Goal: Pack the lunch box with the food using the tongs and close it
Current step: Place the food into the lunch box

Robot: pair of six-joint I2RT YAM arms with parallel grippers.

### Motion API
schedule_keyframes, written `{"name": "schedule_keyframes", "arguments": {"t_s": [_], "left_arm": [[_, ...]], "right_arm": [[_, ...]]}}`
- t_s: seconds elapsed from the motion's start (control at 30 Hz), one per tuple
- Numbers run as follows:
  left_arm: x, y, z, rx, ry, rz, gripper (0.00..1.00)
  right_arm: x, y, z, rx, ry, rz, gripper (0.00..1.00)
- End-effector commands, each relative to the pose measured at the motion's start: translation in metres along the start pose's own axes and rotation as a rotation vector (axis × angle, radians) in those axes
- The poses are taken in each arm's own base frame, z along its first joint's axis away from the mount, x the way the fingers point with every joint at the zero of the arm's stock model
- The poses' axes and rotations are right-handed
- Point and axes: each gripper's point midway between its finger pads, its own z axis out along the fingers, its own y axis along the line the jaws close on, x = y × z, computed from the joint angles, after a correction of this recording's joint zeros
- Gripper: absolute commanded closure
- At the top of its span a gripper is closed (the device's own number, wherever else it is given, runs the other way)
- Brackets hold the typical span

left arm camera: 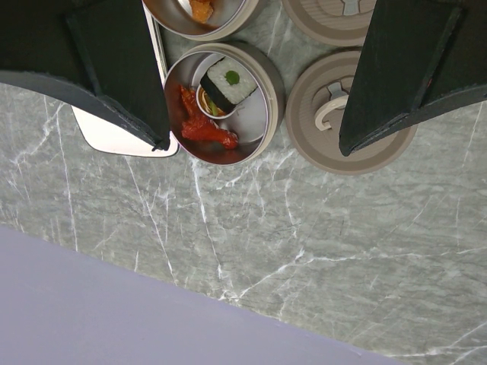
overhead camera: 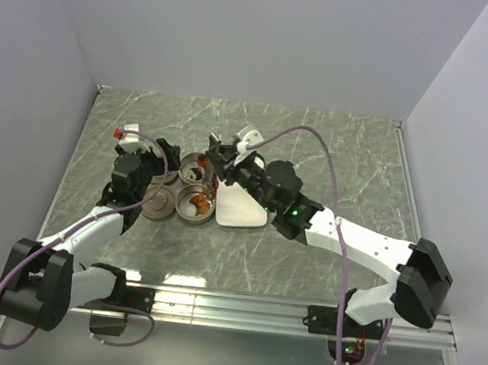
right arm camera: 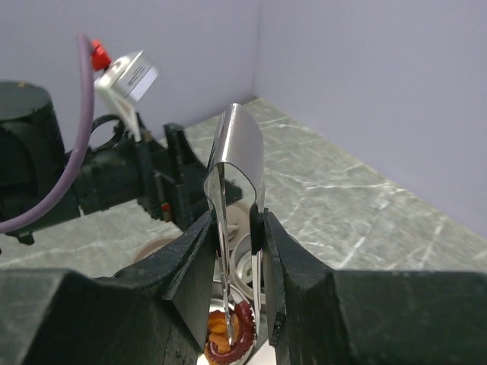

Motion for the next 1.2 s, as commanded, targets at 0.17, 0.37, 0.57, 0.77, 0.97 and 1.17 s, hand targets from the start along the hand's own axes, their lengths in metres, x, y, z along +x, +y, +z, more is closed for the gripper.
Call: {"name": "schedule_keyframes", "arguments": {"t_s": [0.17, 0.37, 0.57, 0.77, 0.97, 1.17], "left_arm": [[-0.018, -0.008, 0.001, 0.032, -0.051, -0.018, 0.01], [-0.017, -0.007, 0.001, 0.031, -0.048, -0.018, 0.00], [-0.016, -0.007, 0.002, 0.032, -0.046, -0.018, 0.01], [-0.016, -0.007, 0.001, 0.032, -0.046, -0.020, 0.01], [-0.016, -0.007, 0.002, 0.031, -0.045, -0.019, 0.01], [-0.016, -0.007, 0.002, 0.032, -0.046, -0.018, 0.01]], "right_arm": [[-0.016, 0.032, 0.032, -0.113, -0.066, -0.021, 0.82], [-0.009, 0.048, 0.042, -0.178, -0.048, -0.031, 0.82], [0.001, 0.057, 0.048, -0.203, -0.019, -0.043, 0.81], [0.011, 0.060, 0.054, -0.210, 0.012, -0.057, 0.77], [0.017, 0.062, 0.055, -0.215, 0.028, -0.064, 0.68], [0.014, 0.062, 0.053, -0.219, 0.017, -0.065, 0.58]]}}
